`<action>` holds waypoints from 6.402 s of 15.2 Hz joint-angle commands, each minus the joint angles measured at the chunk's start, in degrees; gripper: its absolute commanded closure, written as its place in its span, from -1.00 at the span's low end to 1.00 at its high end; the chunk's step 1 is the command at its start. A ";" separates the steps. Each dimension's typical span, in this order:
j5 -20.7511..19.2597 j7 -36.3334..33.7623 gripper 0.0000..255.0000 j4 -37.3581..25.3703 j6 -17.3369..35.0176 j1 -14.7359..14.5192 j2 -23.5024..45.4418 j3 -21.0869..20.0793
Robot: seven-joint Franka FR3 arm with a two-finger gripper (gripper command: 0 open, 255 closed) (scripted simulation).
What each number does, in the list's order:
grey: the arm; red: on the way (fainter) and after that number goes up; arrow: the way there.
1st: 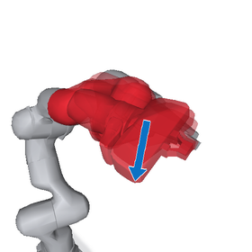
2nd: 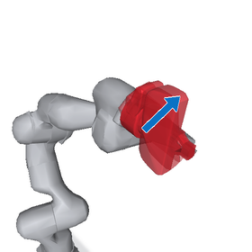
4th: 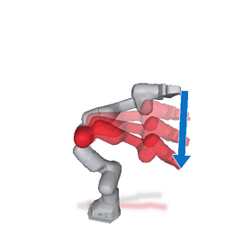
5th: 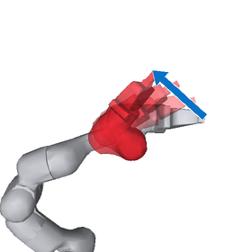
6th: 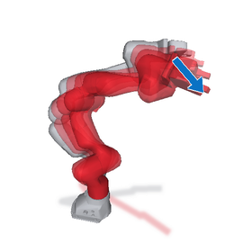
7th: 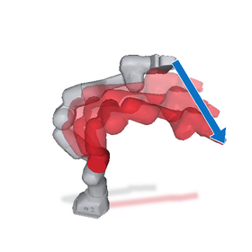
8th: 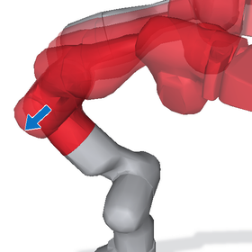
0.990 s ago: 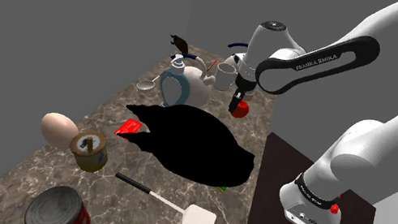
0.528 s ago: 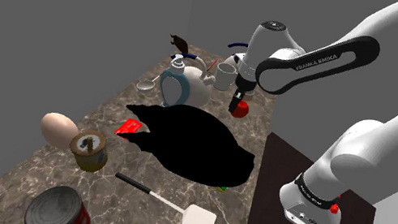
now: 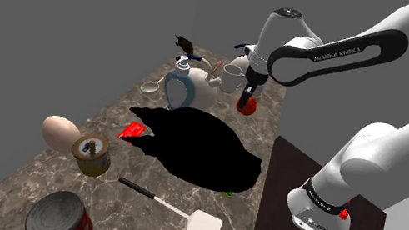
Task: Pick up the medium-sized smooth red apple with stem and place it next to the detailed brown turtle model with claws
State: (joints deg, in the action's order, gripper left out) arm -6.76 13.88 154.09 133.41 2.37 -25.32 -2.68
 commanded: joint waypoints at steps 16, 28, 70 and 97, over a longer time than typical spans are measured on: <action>1.24 1.92 1.00 -9.17 -15.07 -0.54 -5.93 0.35; 1.65 2.89 1.00 -17.39 -24.69 -0.63 -7.36 0.41; 1.32 9.54 1.00 -58.14 -13.87 3.12 43.51 4.76; 0.92 8.62 -1.00 -52.71 -4.51 3.17 47.47 4.87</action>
State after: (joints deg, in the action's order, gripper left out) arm -5.85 22.50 101.37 128.90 5.53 22.15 2.18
